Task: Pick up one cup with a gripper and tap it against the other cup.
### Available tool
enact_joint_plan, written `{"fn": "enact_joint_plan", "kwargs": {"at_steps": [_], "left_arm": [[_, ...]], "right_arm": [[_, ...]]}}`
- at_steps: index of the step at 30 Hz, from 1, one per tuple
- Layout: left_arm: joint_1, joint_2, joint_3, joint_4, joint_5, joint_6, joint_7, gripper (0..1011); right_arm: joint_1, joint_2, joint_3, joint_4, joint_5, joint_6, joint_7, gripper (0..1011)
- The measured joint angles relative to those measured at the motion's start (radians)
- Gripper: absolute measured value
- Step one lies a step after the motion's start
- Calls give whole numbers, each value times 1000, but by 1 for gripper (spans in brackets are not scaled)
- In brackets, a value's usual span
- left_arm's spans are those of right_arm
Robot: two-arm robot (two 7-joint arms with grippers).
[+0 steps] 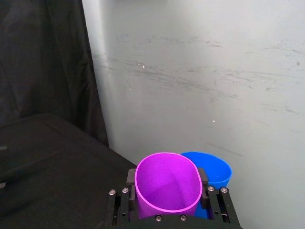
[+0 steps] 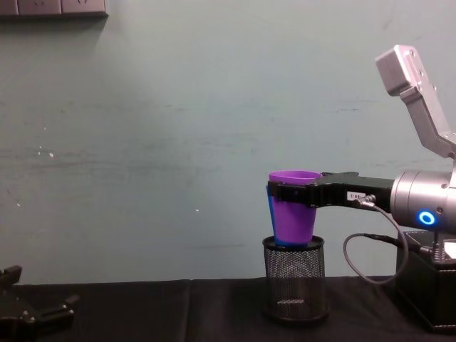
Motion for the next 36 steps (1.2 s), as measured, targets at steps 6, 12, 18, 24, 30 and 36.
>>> {"fn": "enact_joint_plan", "kwargs": {"at_steps": [6,12,18,24,30,36], "left_arm": [[0,0,0,0,0,0,0,1000],[0,0,0,0,0,0,0,1000],[0,0,0,0,0,0,0,1000],[0,0,0,0,0,0,0,1000],[0,0,0,0,0,0,0,1000],[0,0,0,0,0,0,0,1000]], "right_arm": [[0,0,-1,0,0,0,-1,729],[0,0,-1,0,0,0,-1,729],[0,0,-1,0,0,0,-2,729],[0,0,-1,0,0,0,-2,729],[0,0,-1,0,0,0,-3,729],[0,0,-1,0,0,0,-3,729]]}}
